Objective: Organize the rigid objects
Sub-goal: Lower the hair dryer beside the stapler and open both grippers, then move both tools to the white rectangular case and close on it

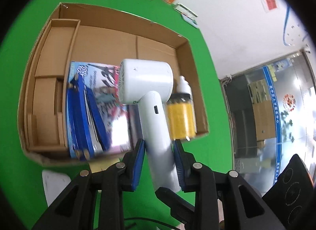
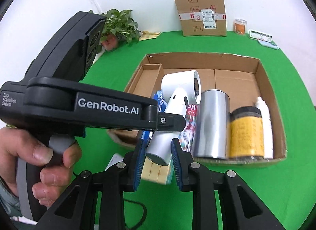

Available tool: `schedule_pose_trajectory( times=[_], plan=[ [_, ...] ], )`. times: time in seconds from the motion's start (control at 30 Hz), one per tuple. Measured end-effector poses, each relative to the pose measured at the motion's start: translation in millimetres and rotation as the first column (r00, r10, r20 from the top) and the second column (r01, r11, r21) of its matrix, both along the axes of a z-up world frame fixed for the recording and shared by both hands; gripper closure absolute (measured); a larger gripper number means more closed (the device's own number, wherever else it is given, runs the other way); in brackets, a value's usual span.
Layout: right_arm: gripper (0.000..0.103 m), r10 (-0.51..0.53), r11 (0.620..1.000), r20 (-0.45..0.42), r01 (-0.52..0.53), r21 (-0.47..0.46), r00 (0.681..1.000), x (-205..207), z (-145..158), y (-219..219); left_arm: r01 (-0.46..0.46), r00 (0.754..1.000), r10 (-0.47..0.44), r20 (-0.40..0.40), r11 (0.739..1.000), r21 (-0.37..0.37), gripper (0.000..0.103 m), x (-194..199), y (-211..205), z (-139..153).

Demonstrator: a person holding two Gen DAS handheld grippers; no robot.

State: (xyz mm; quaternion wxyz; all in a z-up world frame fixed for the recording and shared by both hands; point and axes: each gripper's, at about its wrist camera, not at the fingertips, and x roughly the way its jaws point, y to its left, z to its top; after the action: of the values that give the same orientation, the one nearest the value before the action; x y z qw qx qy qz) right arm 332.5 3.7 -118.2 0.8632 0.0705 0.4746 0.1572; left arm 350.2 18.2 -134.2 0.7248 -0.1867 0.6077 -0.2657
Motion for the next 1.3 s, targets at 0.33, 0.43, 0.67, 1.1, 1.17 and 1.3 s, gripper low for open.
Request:
schedule_pose_trajectory(
  times=[0.33, 0.43, 0.67, 1.1, 1.17, 1.3],
  plan=[
    [0.079, -0.152, 0.987, -0.213, 0.159, 0.013, 0.965, 59, -97, -17, -0.073, 0.991, 0.077, -0.108, 0.997, 0.037, 0.077, 23, 16, -46],
    [0.073, -0.157, 0.986, -0.232, 0.167, 0.022, 0.960, 44, -100, -22, -0.091, 0.994, 0.093, -0.063, 0.995, 0.042, 0.077, 4, 37, -33],
    [0.002, -0.156, 0.988, -0.103, 0.155, -0.020, 0.982, 22, -73, -6, -0.252, 0.939, 0.164, 0.301, 0.926, 0.282, 0.022, -41, 85, 19],
    [0.001, -0.038, 0.999, -0.059, 0.040, 0.025, 0.998, 2, -59, 28, -0.293, 0.949, 0.240, 0.205, 0.910, 0.293, 0.036, -85, 160, 9],
    [0.001, -0.049, 0.998, -0.062, 0.051, 0.022, 0.997, -4, -63, 30, -0.297, 0.950, 0.245, 0.194, 0.900, 0.318, 0.018, -92, 161, 2],
    [0.001, 0.008, 1.000, -0.131, -0.008, 0.002, 0.991, -12, -79, 39, -0.203, 0.979, 0.177, 0.104, 0.908, 0.367, 0.018, -98, 158, -30]
  ],
)
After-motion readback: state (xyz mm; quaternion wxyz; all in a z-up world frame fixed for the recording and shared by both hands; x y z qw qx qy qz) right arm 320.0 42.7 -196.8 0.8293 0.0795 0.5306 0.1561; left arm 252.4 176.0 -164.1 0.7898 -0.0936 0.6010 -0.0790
